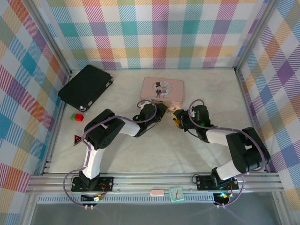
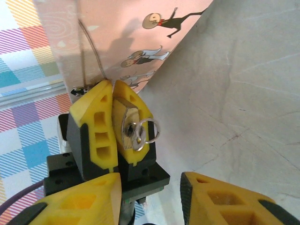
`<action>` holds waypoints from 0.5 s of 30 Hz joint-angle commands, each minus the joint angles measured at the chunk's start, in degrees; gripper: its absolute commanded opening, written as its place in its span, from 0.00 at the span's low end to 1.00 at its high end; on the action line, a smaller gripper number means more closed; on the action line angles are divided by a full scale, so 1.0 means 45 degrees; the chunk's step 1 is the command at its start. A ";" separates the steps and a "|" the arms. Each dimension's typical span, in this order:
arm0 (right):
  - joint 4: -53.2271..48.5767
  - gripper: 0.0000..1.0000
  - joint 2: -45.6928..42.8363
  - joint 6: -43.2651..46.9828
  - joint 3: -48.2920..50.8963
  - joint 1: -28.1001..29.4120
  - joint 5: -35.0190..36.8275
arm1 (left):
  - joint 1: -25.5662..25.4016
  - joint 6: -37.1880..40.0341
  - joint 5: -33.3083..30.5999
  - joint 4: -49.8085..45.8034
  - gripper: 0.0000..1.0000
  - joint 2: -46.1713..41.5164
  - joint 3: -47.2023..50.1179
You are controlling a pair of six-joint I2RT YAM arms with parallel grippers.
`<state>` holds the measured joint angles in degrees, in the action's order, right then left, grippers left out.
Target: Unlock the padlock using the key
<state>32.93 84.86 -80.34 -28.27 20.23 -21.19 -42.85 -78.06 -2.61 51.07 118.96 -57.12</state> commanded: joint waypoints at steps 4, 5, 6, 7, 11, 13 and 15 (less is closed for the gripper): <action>0.0180 0.35 -0.0272 0.0177 0.0013 0.0406 0.0261 | -0.0208 -0.0543 -0.0556 0.0135 0.00 -0.0705 0.0054; 0.0380 0.34 -0.0165 0.0047 0.0014 0.0455 0.0241 | -0.0234 -0.0536 -0.0580 0.0169 0.00 -0.0693 0.0057; 0.0604 0.32 -0.0020 -0.0060 0.0004 0.0484 0.0213 | -0.0256 -0.0541 -0.0596 0.0204 0.00 -0.0693 0.0074; 0.1045 0.31 0.0155 -0.0176 -0.0034 0.0485 0.0152 | -0.0262 -0.0563 -0.0597 0.0261 0.00 -0.0704 0.0069; 0.1893 0.28 0.0851 -0.0532 -0.0122 0.0505 0.0052 | -0.0276 -0.0639 -0.0573 0.0426 0.00 -0.0787 0.0162; 0.2522 0.27 0.1270 -0.0796 -0.0147 0.0505 -0.0044 | -0.0299 -0.0642 -0.0621 0.0482 0.00 -0.0879 0.0252; 0.2840 0.26 0.1541 -0.0964 -0.0238 0.0505 -0.0086 | -0.0302 -0.0659 -0.0628 0.0610 0.00 -0.0907 0.0352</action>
<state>40.56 90.30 -82.74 -28.27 22.26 -20.69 -43.33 -79.85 -3.77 51.07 118.74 -56.05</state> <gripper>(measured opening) 0.259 0.127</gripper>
